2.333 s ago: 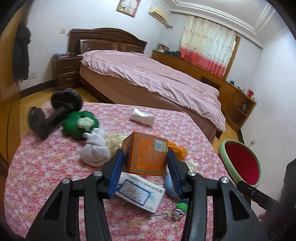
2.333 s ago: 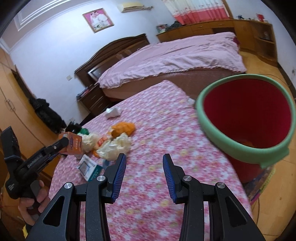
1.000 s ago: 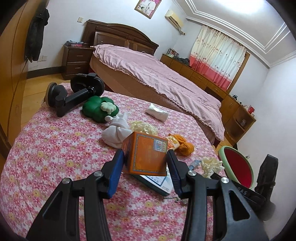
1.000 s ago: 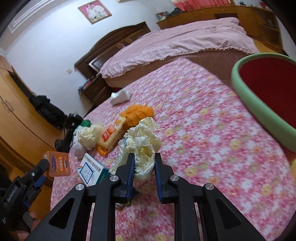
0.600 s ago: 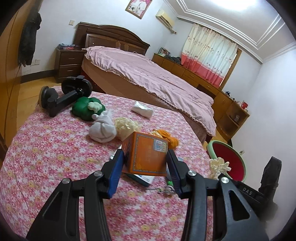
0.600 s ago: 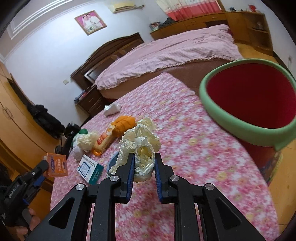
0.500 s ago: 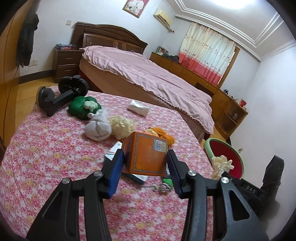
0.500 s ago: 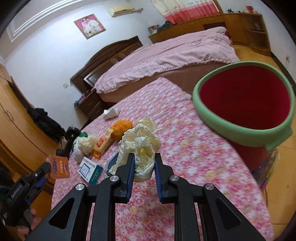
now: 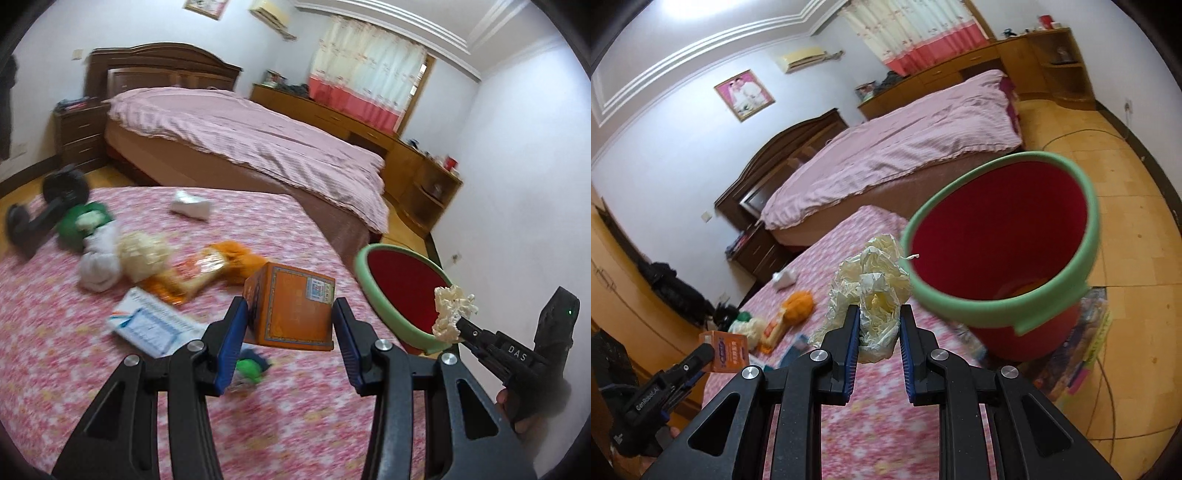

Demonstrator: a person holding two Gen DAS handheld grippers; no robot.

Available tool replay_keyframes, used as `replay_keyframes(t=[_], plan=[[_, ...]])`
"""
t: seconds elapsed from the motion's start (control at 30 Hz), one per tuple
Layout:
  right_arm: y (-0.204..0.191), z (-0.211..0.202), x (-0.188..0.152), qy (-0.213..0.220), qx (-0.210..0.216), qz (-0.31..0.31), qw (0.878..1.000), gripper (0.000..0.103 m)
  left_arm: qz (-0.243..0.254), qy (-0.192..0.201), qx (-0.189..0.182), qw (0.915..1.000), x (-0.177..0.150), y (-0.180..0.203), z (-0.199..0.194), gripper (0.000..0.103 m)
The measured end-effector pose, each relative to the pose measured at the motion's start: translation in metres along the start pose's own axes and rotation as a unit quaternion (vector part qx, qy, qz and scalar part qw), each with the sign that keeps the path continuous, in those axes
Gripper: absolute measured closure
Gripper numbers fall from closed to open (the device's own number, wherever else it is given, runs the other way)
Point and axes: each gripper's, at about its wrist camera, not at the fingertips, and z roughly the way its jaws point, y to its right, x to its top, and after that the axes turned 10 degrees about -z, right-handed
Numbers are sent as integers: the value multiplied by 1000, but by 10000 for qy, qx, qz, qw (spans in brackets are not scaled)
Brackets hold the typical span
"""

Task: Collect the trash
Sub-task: 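Drop the orange box and plastic bag into the red bucket with both grippers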

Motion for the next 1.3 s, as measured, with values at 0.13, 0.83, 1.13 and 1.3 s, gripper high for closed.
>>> replay_keyframes(t=[0.13,0.83,1.13,1.3], plan=[[19,-2,8,43,-147,105,9998,83,262,-162,-172,9994,5,28,22,55],[85,10,33,98,-892,275,9956,82,1004,-839,-683,9890,0,124,127,55],[104,15,36,96,-914,429,9948,80,996,-1174,-1009,9829,-6,139,158,55],[104,15,38,98,-992,374,9943,76,1204,-1099,-836,9831,-13,147,161,54]])
